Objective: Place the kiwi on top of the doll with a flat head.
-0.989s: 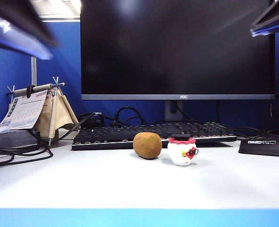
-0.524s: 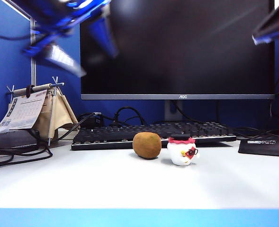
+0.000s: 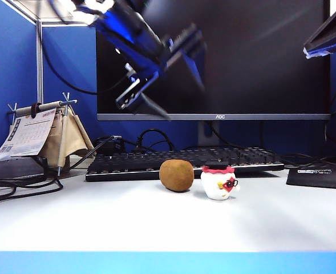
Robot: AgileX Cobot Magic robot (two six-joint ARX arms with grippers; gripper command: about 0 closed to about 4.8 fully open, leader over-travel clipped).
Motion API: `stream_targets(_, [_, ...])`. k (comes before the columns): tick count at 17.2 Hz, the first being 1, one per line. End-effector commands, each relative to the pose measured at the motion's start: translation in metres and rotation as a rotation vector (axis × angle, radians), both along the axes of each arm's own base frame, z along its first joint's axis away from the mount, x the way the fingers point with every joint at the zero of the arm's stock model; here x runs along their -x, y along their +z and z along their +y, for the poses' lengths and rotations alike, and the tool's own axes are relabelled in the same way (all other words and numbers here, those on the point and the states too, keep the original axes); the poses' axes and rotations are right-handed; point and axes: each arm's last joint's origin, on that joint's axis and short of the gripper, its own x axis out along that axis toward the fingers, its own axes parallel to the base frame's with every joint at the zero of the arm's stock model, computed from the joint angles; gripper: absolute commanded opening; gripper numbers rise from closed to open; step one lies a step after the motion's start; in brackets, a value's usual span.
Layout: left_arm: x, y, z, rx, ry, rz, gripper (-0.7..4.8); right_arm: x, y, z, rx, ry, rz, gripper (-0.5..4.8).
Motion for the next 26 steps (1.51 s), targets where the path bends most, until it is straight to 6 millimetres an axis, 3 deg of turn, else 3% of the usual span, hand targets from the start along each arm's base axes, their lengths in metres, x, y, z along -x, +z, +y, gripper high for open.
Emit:
stream_targets(1, [-0.006, -0.018, 0.000, -0.272, -0.008, 0.048, 4.60, 0.003, 0.000, -0.001, 0.014, 0.012, 0.013, 0.00])
stream_targets(8, [-0.018, -0.060, -0.008, -0.356, -0.017, 0.112, 4.76, 0.004, -0.002, -0.002, 0.036, 0.017, 0.007, 0.00])
stream_targets(14, [-0.039, -0.054, -0.024, -0.398, -0.038, 0.092, 4.79, 0.004, -0.002, -0.002, 0.036, 0.021, 0.012, -0.01])
stream_targets(22, [-0.035, -0.061, -0.024, -0.459, -0.019, 0.158, 4.79, 0.005, -0.003, -0.002, 0.040, 0.025, 0.022, -0.01])
stream_targets(26, [-0.034, -0.074, -0.025, -0.482, -0.019, 0.214, 4.79, 0.005, -0.003, -0.002, 0.040, 0.024, 0.022, -0.01])
